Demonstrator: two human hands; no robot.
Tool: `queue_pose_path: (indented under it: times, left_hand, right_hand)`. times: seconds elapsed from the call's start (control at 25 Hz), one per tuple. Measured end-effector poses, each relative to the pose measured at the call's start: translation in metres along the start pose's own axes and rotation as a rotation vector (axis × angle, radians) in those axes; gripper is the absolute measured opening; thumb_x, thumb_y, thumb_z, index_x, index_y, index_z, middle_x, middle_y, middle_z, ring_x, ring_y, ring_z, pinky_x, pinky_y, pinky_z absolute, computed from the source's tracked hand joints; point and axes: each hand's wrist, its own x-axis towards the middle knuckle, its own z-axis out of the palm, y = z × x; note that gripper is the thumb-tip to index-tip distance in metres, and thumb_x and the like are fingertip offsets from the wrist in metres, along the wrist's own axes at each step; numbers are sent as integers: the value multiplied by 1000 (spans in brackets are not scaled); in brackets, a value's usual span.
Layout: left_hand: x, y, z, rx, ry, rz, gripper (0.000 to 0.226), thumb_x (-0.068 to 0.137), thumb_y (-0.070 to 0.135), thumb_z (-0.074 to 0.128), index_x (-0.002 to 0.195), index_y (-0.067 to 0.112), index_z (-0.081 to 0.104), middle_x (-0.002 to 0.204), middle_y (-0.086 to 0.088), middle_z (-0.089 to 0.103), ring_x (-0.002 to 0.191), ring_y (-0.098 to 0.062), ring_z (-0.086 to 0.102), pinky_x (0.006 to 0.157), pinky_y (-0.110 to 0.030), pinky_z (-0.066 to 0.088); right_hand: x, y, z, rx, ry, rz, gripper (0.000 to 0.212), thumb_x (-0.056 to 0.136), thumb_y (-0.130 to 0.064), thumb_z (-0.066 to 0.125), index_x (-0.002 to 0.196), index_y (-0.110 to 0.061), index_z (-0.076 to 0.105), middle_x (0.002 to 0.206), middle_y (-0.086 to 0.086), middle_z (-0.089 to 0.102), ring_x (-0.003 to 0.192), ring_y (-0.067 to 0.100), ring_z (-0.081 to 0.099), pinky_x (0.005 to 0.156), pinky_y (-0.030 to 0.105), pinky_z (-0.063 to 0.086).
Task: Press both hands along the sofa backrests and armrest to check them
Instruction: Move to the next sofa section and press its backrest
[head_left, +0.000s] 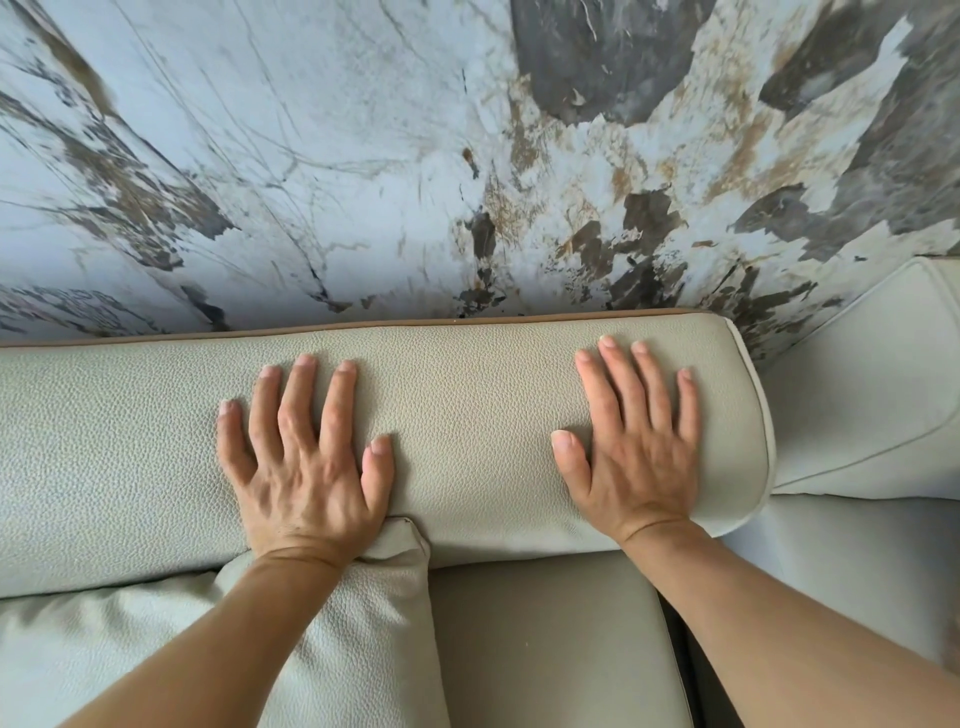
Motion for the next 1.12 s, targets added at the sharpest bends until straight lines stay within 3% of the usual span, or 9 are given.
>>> queue_pose_path:
  times: [1.12]
  left_hand:
    - [51, 5, 33, -33, -46, -53, 63, 92, 53, 26, 144, 20, 38, 147, -14, 42, 139, -36, 30, 114, -55, 12]
  right_hand:
    - [72, 10, 43, -13, 121, -58, 70, 92, -59, 15, 146, -19, 37, 151, 6, 41, 141, 29, 29, 114, 56, 17]
